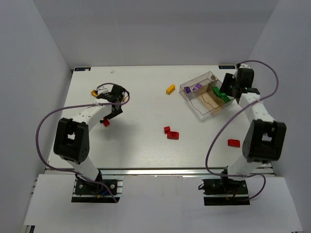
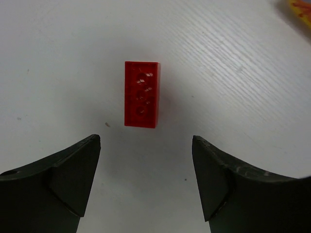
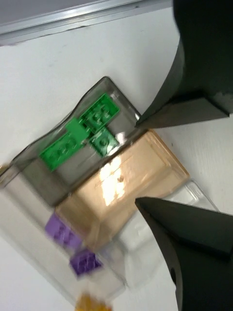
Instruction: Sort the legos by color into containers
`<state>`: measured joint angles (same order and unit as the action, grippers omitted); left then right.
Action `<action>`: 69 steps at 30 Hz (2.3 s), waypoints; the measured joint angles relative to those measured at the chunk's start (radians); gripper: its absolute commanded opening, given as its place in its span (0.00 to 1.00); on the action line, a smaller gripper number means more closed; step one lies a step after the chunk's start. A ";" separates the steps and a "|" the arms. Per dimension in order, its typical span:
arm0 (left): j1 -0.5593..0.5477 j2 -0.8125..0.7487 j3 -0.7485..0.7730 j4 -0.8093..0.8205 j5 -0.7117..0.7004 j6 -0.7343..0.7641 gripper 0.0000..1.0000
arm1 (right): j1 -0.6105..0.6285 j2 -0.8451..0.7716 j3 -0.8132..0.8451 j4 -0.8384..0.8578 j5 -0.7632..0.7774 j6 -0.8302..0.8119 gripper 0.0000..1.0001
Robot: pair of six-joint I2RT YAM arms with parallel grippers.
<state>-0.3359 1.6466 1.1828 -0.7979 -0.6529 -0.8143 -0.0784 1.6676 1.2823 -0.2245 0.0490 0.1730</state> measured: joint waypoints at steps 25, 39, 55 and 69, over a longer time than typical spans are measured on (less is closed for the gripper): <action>0.183 0.183 -0.006 0.111 0.220 0.063 0.02 | -0.081 -0.527 -0.341 0.209 -0.457 -0.029 0.70; 0.048 -0.018 -0.135 0.550 1.086 0.409 0.00 | -0.171 -0.559 -0.370 0.227 -0.656 -0.017 0.00; -0.318 0.665 0.558 1.217 1.496 0.064 0.00 | -0.267 -0.531 -0.370 0.225 -0.672 0.006 0.00; -0.422 1.000 1.000 1.284 1.204 -0.015 0.06 | -0.340 -0.531 -0.378 0.227 -0.738 0.050 0.00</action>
<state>-0.7582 2.6469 2.1826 0.4862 0.5507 -0.8295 -0.4179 1.1366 0.9047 0.0025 -0.6891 0.2234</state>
